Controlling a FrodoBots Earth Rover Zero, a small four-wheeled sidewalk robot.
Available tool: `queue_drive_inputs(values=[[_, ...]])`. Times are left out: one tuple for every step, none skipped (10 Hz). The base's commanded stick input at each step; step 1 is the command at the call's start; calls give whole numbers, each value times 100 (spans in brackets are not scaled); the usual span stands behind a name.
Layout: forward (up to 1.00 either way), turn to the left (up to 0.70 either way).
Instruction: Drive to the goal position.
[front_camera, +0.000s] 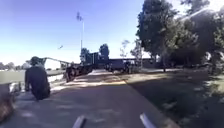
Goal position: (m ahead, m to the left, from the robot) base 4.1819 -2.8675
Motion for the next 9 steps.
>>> queue_drive_inputs(values=[[100,0],[100,0],[100,0],[100,0],[100,0],[100,0],[100,40],[100,40],[100,0]])
